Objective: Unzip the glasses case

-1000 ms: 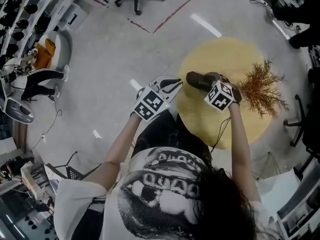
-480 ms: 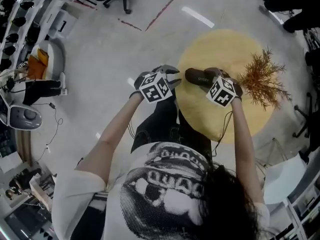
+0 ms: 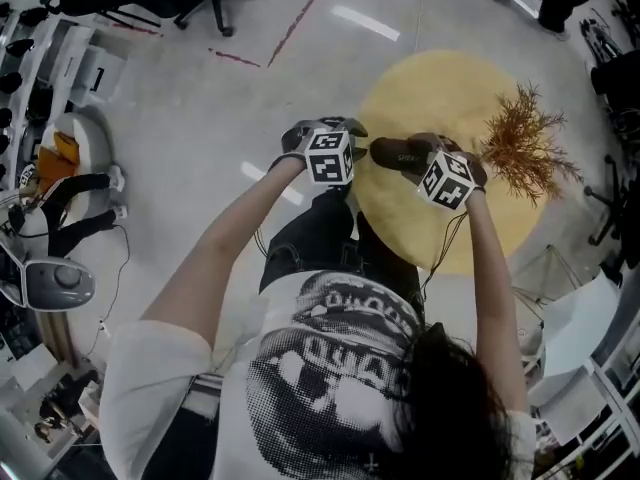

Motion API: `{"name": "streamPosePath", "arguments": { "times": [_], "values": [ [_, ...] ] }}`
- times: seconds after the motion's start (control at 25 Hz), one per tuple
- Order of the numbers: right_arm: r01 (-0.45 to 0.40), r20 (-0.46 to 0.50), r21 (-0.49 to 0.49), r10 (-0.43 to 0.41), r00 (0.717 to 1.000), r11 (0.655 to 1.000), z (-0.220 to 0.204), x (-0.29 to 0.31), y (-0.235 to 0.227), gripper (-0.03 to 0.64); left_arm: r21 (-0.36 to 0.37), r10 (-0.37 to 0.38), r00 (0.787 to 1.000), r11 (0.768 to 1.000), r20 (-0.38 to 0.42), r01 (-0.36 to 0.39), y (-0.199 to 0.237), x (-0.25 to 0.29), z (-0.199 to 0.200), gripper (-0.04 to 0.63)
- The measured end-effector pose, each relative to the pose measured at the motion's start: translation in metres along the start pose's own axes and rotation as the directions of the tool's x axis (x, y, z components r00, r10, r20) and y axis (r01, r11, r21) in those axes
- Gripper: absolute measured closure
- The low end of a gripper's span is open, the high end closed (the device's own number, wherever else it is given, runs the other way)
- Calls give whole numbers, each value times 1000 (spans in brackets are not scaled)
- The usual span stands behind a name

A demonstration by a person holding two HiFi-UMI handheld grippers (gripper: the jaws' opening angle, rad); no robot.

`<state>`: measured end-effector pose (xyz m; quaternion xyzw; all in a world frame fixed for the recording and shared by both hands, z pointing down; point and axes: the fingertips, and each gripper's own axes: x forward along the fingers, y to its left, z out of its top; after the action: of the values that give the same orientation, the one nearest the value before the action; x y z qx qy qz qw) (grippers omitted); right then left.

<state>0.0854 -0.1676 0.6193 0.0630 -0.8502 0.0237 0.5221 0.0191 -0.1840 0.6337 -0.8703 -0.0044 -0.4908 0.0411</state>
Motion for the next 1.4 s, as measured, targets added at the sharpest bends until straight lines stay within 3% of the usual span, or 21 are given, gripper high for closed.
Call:
{"name": "streamPosePath", "arguments": {
  "times": [0.24,0.44,0.64,0.84,1.2,1.4],
  "values": [
    [-12,-21,13,12,1000,1000,0,1,-1,339,138,-64,998,988,5,63,3,17,3,488],
    [-25,-28,20,25,999,999,-2,3,-3,337,207,-125,992,971,24,117,0,23,4,503],
    [-29,-17,36,29,999,999,-3,2,-4,336,203,-163,985,968,50,150,-3,24,6,560],
    [-29,-7,65,30,1000,997,-5,1,-6,337,237,-180,983,956,23,170,-2,25,5,566],
    [-25,8,146,24,1000,989,-6,-1,-10,334,131,-208,974,972,92,196,-23,12,7,568],
    [-7,44,358,-9,999,934,-2,1,-11,331,-65,-149,973,985,177,162,-24,10,10,568]
  ]
}}
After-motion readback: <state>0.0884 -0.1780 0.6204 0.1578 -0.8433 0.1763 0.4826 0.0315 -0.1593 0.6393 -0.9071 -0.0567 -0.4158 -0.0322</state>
